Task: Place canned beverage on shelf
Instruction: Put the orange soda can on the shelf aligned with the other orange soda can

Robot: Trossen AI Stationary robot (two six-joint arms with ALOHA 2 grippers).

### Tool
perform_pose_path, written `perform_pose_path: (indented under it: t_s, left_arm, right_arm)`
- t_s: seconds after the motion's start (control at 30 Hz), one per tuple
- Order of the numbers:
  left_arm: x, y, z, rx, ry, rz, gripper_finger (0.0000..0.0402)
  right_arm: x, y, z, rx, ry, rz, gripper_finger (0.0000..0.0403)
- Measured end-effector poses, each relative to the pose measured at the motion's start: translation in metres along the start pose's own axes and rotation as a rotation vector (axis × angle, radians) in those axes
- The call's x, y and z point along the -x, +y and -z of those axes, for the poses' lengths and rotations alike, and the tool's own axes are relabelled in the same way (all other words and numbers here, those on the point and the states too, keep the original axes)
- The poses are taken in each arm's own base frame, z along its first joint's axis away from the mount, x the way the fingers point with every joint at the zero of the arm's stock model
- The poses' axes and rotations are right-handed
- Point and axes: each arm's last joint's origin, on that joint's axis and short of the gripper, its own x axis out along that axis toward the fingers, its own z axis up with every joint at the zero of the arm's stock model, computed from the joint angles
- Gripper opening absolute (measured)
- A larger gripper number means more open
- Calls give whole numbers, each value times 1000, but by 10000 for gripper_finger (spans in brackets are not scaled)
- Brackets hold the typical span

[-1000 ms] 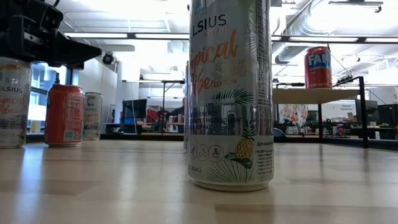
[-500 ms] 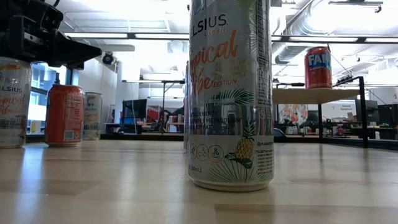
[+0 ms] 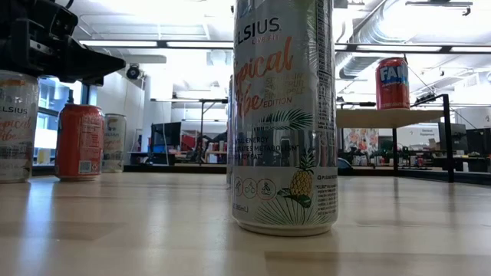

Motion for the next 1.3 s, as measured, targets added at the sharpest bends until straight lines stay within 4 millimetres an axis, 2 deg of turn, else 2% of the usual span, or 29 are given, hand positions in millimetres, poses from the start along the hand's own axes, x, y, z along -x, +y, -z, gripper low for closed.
perform_pose_path:
  t_s: [0.17,0.37,0.63,0.73,0.87,1.07,1.3]
  left_arm:
    - [0,0,0,0,-1,0,3]
    - [0,0,0,0,0,0,3]
    - [0,0,0,0,0,0,3]
    - [0,0,0,0,0,0,3]
    - [0,0,0,0,0,0,3]
    - [0,0,0,0,0,0,3]
    - [0,0,0,0,0,0,3]
  right_arm:
    - [-13,-1,1,1,45,-14,368]
    - [-14,-2,1,5,43,-9,364]
    - [-14,-2,-1,-5,43,-7,297]
    - [-13,-3,-7,2,55,-6,282]
    - [-11,-7,-24,16,74,2,283]
    - [12,-18,-56,55,70,-23,284]
    - [52,-33,-93,136,69,10,284]
